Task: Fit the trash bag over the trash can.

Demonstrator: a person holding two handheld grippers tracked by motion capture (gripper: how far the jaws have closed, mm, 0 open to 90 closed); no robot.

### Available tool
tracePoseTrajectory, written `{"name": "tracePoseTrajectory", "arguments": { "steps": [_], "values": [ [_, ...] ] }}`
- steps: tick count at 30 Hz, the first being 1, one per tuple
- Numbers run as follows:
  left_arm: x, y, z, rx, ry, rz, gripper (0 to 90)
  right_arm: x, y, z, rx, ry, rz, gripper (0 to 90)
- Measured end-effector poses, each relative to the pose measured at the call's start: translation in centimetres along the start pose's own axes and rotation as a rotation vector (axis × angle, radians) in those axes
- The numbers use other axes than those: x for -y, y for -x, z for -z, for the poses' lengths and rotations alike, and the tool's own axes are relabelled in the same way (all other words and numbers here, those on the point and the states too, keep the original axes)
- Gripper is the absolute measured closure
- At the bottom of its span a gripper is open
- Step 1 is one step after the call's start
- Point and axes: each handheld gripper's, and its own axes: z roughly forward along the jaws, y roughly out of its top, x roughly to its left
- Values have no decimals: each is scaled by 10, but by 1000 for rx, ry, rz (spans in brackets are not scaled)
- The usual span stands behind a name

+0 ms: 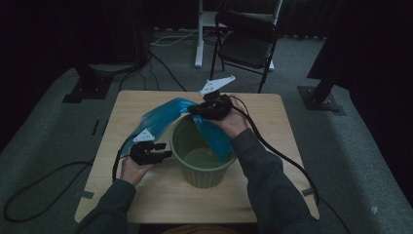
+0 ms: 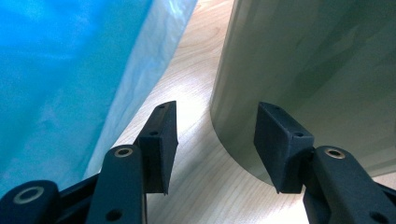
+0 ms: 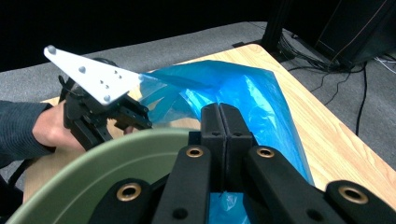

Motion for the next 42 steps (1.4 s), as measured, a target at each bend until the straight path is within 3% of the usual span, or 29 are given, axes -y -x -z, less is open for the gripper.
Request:
{"name": "tracePoseTrajectory", "arguments": {
  "steps": [10, 24, 37, 42],
  "values": [
    [0, 0, 9, -27, 31, 4, 499, 19, 3, 9, 8, 2, -21, 899],
    [-1, -3, 39, -119, 144, 2, 503, 26, 5, 16, 1, 4, -33, 898],
    [-3, -1, 53, -133, 200, 1, 509, 30, 7, 17, -9, 3, -52, 898],
    [-3, -2, 61, -186, 222, 12, 522, 30, 7, 16, -11, -3, -51, 898]
  ]
}}
